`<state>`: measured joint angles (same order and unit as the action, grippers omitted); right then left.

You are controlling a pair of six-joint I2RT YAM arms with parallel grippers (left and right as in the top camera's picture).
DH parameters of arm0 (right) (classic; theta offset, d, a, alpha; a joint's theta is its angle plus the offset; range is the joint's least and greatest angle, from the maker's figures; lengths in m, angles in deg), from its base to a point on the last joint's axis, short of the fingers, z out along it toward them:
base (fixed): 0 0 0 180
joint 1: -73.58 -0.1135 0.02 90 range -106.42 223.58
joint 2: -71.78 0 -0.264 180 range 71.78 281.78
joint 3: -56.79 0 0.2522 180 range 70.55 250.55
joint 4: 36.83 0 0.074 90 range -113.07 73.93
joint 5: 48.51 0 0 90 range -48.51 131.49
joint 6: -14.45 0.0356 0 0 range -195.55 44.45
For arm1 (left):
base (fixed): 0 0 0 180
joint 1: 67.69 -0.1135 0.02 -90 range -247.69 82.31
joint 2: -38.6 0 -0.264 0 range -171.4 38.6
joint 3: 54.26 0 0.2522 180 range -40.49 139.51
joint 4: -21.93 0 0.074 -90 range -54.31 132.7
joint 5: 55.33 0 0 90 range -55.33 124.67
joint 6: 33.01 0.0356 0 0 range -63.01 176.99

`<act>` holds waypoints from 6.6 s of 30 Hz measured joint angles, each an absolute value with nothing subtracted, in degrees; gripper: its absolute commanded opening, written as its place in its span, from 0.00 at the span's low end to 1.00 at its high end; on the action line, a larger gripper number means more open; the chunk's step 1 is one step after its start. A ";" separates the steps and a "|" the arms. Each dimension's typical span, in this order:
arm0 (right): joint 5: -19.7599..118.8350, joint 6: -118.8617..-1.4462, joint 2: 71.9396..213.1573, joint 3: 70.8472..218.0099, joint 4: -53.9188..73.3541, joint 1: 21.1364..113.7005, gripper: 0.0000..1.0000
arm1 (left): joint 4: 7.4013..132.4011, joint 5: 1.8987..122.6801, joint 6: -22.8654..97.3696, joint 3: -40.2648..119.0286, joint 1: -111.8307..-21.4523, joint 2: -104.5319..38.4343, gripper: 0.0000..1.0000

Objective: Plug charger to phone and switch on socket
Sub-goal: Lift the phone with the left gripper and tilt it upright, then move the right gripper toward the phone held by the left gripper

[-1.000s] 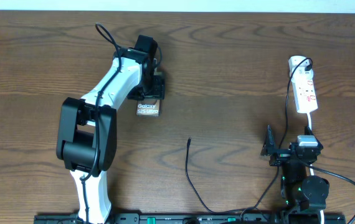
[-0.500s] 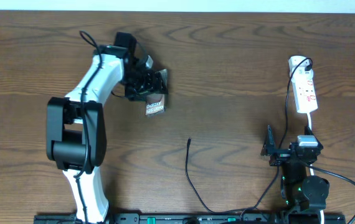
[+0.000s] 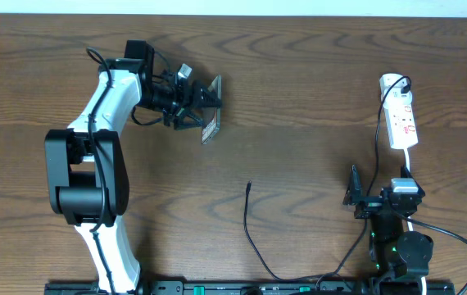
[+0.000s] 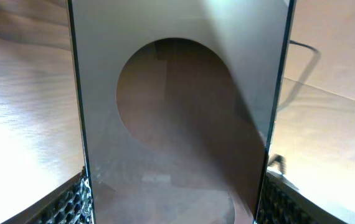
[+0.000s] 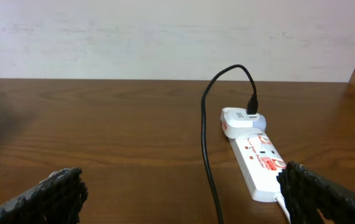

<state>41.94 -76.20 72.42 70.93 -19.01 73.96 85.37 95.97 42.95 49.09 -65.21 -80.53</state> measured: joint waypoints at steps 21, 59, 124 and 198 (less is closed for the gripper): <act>41.94 -76.20 72.42 70.93 -19.01 73.96 0.99 | 79.03 102.81 20.39 49.09 -65.45 -80.53 0.07; 41.94 -76.20 72.42 70.93 -19.01 73.96 0.99 | 75.66 102.46 7.23 49.09 -65.45 -80.53 0.07; 81.48 -53.58 144.42 122.54 4.26 73.72 0.99 | 69.58 99.86 3.36 49.09 -65.45 -80.53 0.07; 77.85 -61.60 177.51 160.00 14.62 49.14 0.92 | 57.10 89.57 -16.61 49.09 -65.34 -80.53 0.08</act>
<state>77.85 -61.60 177.51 160.00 14.62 49.14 57.10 89.57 -16.61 49.09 -65.34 -80.53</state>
